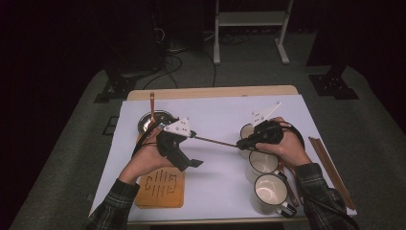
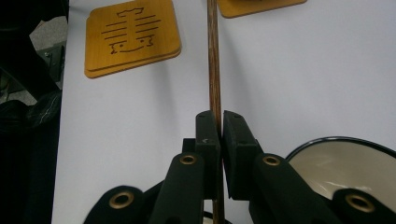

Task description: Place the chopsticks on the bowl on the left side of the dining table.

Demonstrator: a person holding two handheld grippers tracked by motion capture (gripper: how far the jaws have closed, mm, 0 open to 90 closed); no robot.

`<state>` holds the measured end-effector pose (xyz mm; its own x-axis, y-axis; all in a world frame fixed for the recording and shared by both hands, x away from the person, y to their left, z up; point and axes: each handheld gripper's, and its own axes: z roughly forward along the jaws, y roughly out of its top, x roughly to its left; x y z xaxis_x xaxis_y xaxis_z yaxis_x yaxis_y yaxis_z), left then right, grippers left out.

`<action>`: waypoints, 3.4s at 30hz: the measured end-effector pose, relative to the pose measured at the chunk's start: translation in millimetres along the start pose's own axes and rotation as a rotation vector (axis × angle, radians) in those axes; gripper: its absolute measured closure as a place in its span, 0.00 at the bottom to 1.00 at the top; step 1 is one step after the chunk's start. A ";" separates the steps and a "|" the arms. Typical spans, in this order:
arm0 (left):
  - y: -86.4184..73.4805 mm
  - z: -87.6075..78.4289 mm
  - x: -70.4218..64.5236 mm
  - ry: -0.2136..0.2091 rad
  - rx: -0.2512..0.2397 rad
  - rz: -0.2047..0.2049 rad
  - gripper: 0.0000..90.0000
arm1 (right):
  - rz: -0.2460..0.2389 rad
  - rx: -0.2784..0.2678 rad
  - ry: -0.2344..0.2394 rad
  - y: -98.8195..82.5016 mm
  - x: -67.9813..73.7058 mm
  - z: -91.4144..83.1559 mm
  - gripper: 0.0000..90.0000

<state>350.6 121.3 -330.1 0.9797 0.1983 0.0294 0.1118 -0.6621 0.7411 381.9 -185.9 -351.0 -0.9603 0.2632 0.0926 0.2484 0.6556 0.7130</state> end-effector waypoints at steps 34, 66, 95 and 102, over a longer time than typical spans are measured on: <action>10.7 25.9 3.3 -0.057 0.038 0.011 0.13 | -0.095 0.033 0.092 28.6 16.6 17.1 0.94; 11.6 39.8 1.0 -0.112 0.070 0.026 0.69 | -0.122 0.052 0.142 39.7 23.3 27.1 0.94; 9.3 42.2 5.0 -0.177 0.097 -0.010 0.93 | -0.139 0.043 0.170 41.2 25.2 30.4 0.94; 9.2 42.2 5.4 -0.180 0.105 -0.023 0.94 | -0.141 0.041 0.172 40.8 24.7 31.1 0.93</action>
<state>363.9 85.8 -351.4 0.9895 0.0883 -0.1140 0.1421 -0.7323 0.6660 372.2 -130.7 -341.3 -0.9926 0.0447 0.1132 0.1115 0.7063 0.6990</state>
